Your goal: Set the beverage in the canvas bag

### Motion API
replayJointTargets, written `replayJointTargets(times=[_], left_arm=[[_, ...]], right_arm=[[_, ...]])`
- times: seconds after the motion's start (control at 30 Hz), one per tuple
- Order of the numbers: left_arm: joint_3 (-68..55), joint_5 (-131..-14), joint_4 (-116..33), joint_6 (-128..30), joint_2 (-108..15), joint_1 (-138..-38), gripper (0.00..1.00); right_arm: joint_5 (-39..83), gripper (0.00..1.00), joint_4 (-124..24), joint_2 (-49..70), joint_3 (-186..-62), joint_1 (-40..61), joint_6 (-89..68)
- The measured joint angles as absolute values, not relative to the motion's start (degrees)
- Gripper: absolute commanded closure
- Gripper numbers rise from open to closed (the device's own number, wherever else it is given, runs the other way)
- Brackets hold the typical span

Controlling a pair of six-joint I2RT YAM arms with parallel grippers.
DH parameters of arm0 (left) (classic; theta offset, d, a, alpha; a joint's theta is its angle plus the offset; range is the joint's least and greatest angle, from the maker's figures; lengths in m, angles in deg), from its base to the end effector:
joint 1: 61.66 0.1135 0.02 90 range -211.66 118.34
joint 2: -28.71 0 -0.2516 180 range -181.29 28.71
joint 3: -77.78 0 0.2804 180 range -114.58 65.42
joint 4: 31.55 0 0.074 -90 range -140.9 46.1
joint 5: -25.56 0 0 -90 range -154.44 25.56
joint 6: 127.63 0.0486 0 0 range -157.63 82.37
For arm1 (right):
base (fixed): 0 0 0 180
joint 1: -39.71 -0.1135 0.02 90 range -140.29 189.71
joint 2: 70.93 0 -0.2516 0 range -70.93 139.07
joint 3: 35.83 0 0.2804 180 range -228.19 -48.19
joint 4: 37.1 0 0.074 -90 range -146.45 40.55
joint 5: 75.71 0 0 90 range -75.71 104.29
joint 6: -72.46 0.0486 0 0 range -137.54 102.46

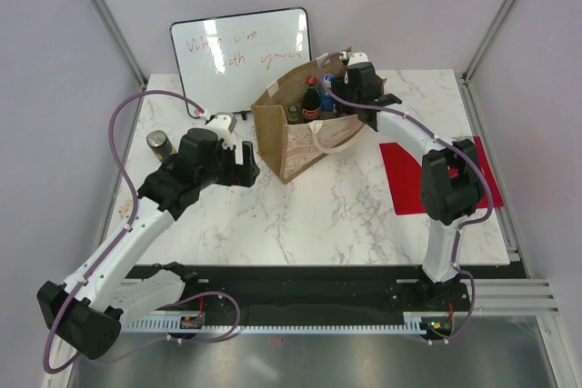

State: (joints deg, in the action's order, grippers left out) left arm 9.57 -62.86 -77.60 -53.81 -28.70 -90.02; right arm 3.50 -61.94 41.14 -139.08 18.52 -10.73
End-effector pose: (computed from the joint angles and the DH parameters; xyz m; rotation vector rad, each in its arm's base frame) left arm 0.2294 -0.1223 0.3073 0.2193 2.2045 -0.4064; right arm 0.4629 0.1697 0.2362 -0.1608 2.1416 0.0813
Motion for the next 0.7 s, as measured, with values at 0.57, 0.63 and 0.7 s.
replayJointTargets(times=[0.57, 0.63, 0.7], left_arm=[[9.57, -58.46, -77.60, -53.81, -27.89, -90.02, 0.06], [9.57, -58.22, -77.62, -53.81, -27.83, -90.02, 0.06], [9.57, -57.85, -77.62, -53.81, -27.59, -90.02, 0.06]], right_arm=[[4.18, 0.24, -70.10, 36.51, -146.66, 18.89, -8.76], [5.30, 0.23, -71.04, 34.17, -146.95, 19.00, -8.17], [6.13, 0.21, -71.58, 31.96, -147.32, 19.00, -7.76]])
